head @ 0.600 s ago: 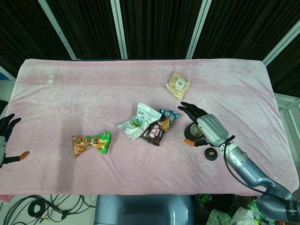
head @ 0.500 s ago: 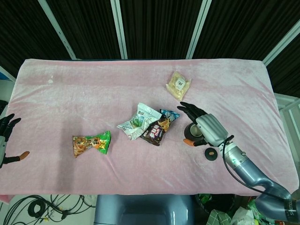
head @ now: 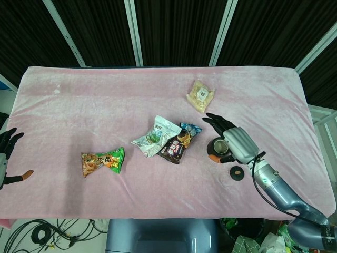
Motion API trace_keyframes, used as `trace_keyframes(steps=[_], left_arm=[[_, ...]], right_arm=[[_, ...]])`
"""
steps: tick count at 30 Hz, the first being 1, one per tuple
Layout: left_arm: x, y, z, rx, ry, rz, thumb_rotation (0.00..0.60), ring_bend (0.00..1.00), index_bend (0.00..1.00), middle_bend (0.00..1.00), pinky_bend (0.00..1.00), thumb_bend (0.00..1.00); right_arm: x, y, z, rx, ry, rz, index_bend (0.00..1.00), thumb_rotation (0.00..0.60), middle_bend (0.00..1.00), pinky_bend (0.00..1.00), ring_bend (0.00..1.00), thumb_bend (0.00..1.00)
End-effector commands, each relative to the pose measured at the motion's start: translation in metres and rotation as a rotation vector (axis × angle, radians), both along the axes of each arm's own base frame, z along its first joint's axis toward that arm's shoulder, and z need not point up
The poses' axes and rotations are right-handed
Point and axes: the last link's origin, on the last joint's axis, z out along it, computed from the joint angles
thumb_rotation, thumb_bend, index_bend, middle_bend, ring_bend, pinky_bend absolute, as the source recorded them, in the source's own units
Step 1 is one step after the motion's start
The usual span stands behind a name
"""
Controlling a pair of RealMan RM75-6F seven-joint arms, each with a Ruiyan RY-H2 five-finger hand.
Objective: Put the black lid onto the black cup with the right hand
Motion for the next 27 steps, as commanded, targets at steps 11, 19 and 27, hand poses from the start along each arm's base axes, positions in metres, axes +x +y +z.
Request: trace_keyframes(steps=[11,19,27], left_arm=[[0.000,0.000,0.000,0.002,-0.001,0.000,0.600,0.00,0.12,0.01,0.03,0.09],[-0.001,0.000,0.003,0.004,0.007,0.002,0.600,0.00,0.12,0.01,0.03,0.09],[0.001,0.001,0.002,0.004,0.001,-0.006,0.600,0.00,0.12,0.01,0.03,0.09]], right_arm=[[-0.005,0.001,0.004,-0.015,0.009,-0.011,0.04,0.600,0.00,0.16,0.05,0.14],[-0.019,0.003,0.012,-0.045,0.079,-0.026,0.05,0.600,0.00,0.16,0.05,0.14],[-0.084,0.026,0.032,-0.139,0.326,-0.151,0.09,0.600,0.00,0.16,0.05,0.13]])
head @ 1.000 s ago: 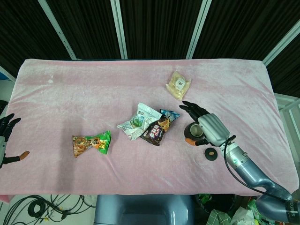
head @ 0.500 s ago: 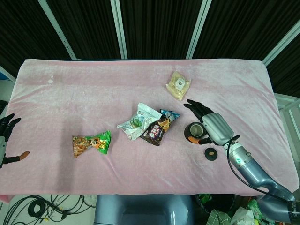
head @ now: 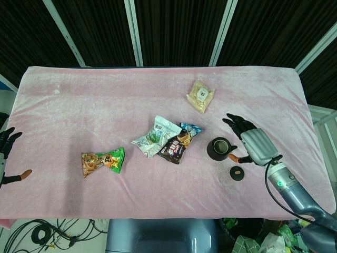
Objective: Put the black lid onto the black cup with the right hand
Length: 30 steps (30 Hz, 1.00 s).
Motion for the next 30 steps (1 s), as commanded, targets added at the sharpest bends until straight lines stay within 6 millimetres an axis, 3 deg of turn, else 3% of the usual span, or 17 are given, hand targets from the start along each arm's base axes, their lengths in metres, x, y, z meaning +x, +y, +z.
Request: trace_keyframes(steps=[1,8,13,21,30], left_arm=[[0.001,0.001,-0.001,-0.005,0.003,-0.005,0.600,0.00,0.12,0.01,0.03,0.09],[0.000,0.001,0.000,0.001,-0.002,0.000,0.600,0.00,0.12,0.01,0.03,0.09],[0.001,0.001,0.000,0.000,-0.002,0.000,0.600,0.00,0.12,0.01,0.03,0.09],[0.000,0.002,0.000,0.003,-0.004,0.003,0.600,0.00,0.12,0.01,0.03,0.09],[0.000,0.002,0.001,0.003,-0.005,0.007,0.600,0.00,0.12,0.01,0.03,0.09]], right_arm=[[-0.040,0.021,0.010,-0.032,0.082,-0.109,0.10,0.600,0.00,0.16,0.05,0.13],[-0.089,0.058,0.003,-0.022,0.136,-0.231,0.13,0.600,0.00,0.16,0.05,0.14],[-0.108,0.069,-0.013,-0.013,0.103,-0.273,0.20,0.600,0.00,0.16,0.05,0.14],[-0.115,0.062,-0.044,0.012,0.040,-0.269,0.27,0.600,0.00,0.16,0.05,0.14],[-0.114,0.044,-0.065,0.050,0.002,-0.282,0.34,0.600,0.00,0.16,0.05,0.18]])
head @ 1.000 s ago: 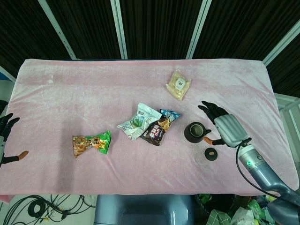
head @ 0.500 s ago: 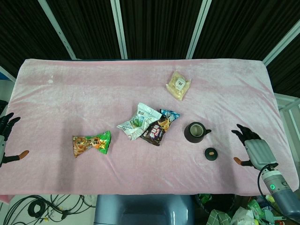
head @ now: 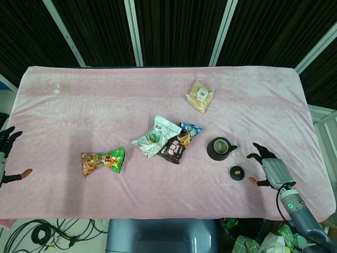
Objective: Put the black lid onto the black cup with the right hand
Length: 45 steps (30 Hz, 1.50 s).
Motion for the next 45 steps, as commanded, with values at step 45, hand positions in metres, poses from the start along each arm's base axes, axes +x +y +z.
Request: trace_keyframes(steps=[45], left_arm=[[0.000,0.002,0.000,0.012,0.005,0.007,0.600,0.00,0.12,0.01,0.03,0.09]], right_arm=[[-0.004,-0.011,-0.047,0.051,-0.034,-0.011,0.51,0.600,0.00,0.16,0.05,0.23]])
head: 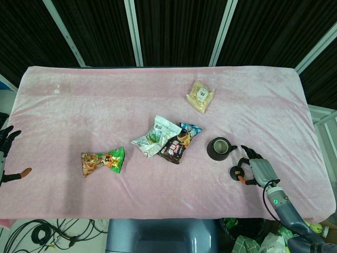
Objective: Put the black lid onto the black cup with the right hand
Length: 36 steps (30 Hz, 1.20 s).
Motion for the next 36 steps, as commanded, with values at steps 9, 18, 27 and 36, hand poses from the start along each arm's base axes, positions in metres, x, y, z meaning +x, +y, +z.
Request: trace_keyframes(steps=[9,18,27,36], left_arm=[[-0.0002,0.0002,0.0005,0.003,-0.001,0.000,0.600,0.00,0.12,0.01,0.03,0.09],[-0.0003,0.0003,0.0002,0.002,0.000,0.002,0.600,0.00,0.12,0.01,0.03,0.09],[0.0002,0.0004,-0.0002,0.002,-0.001,0.003,0.600,0.00,0.12,0.01,0.03,0.09],[0.0000,0.0001,-0.0003,0.002,-0.003,0.004,0.600,0.00,0.12,0.01,0.03,0.09]], right_arm=[[-0.0021,0.0000,-0.0047,0.010,0.001,-0.007,0.55,0.600,0.00,0.16,0.06,0.24],[-0.0044,-0.0023,-0.0058,0.014,0.007,-0.013,0.56,0.600,0.00,0.16,0.06,0.26],[-0.0043,-0.0045,-0.0058,0.031,0.008,-0.024,0.56,0.600,0.00,0.16,0.06,0.27],[-0.0037,-0.0082,-0.0096,0.045,0.011,-0.040,0.56,0.600,0.00,0.16,0.06,0.28]])
